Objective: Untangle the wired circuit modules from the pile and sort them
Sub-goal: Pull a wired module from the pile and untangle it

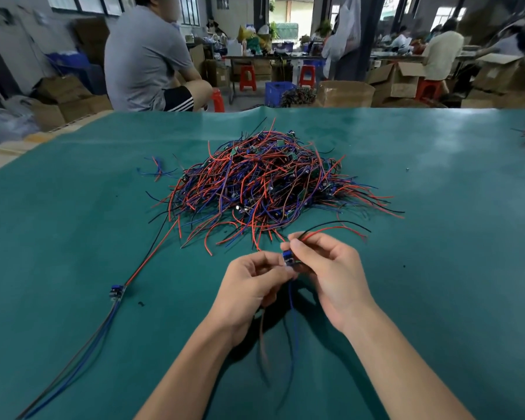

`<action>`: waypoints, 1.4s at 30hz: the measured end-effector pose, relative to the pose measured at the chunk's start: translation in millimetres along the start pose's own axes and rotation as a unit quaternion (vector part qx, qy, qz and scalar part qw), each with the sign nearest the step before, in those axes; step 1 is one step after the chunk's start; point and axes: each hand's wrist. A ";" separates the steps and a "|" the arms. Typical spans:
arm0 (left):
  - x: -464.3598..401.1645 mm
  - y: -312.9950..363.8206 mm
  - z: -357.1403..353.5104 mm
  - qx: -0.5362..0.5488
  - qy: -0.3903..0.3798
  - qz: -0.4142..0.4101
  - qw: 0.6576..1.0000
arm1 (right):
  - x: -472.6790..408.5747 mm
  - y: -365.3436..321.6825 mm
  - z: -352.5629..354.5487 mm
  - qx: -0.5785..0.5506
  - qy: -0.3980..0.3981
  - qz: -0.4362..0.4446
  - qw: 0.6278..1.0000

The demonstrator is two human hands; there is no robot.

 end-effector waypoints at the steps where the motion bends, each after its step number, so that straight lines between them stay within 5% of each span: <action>1: -0.5 0.1 0.4 -0.005 -0.005 0.003 1.000 | -0.5 0.0 2.3 0.021 0.004 0.014 1.000; 11: 0.8 4.3 1.9 -0.054 -0.062 0.045 0.996 | -4.5 1.3 13.5 0.176 0.030 0.055 0.982; 19: 0.4 2.8 0.3 -0.134 -0.099 0.027 0.986 | -22.4 0.0 50.8 0.285 0.240 0.098 0.923; 29: -1.2 -0.6 1.3 -0.108 0.012 -0.013 0.994 | -30.2 -8.2 88.0 0.088 0.486 0.091 0.864; 31: -2.4 0.4 2.6 -0.080 0.030 -0.018 0.996 | -27.9 -8.9 78.7 0.144 0.425 0.079 0.890; 34: -1.9 1.2 1.4 -0.066 0.035 -0.016 0.997 | -14.5 -3.4 35.7 0.228 0.146 0.045 0.962; 36: -0.8 1.5 1.6 -0.075 0.023 -0.011 0.997 | -4.4 1.5 12.1 0.249 0.026 0.043 0.967; 42: -0.3 3.6 0.6 -0.094 -0.007 0.015 0.995 | -2.4 2.1 15.5 0.204 -0.001 0.068 0.977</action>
Point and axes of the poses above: each hand's wrist, its own x-axis away from the middle knuckle, its own z-axis out of the back of the hand, y = z × x, and after that the axes turned 14 degrees about x, right-handed
